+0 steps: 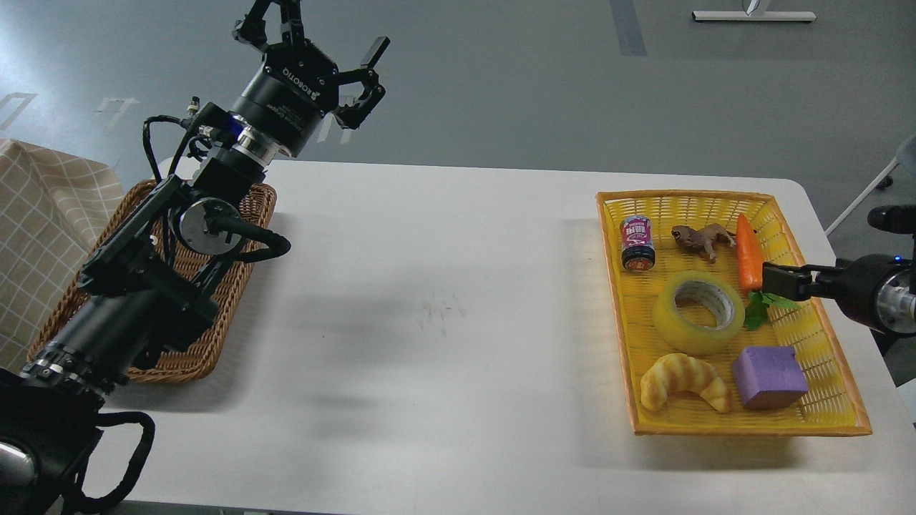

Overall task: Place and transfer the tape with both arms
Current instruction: 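Move the right gripper down toward the tape roll in the yellow tray, then close the right gripper on the yellow tape roll's rim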

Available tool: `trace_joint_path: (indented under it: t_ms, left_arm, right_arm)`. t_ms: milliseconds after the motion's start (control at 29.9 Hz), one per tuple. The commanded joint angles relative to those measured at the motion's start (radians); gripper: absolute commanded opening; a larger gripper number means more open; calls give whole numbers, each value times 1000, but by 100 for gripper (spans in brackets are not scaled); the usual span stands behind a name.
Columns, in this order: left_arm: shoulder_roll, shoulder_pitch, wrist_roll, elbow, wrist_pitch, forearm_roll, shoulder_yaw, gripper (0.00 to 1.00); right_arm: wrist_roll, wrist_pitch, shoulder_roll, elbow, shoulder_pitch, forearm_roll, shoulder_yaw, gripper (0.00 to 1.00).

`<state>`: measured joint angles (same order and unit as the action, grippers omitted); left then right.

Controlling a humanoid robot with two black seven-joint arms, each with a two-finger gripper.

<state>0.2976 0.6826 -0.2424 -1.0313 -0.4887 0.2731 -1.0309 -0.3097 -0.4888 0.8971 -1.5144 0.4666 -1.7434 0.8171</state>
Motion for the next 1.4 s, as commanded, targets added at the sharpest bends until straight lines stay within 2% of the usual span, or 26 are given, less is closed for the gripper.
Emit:
trace_joint_path:
  t_ms: [0,200,568,1270,1370]
  left_arm:
    - [0,2,0,-1,0,0,0,98]
    - [-2,0,0,0,0,0,0,98]
    - [-2,-2,-2,0,0,0,-1,98]
    - [-8,-2,-3,-1,0,0,-3,98]
    - [-5,0,-3,0,0,0,-3,98]
  right_arm:
    - [0,0,-30,31,0,-11,-3,97]
    - [0,0,-81,68,-6,-16,-22,93]
    - [3,0,-124,66,6,-16,-87,72]
    - [1,0,-211,149,30,-18,-108,71]
    - [0,0,-236,183,30,-18,-110,66]
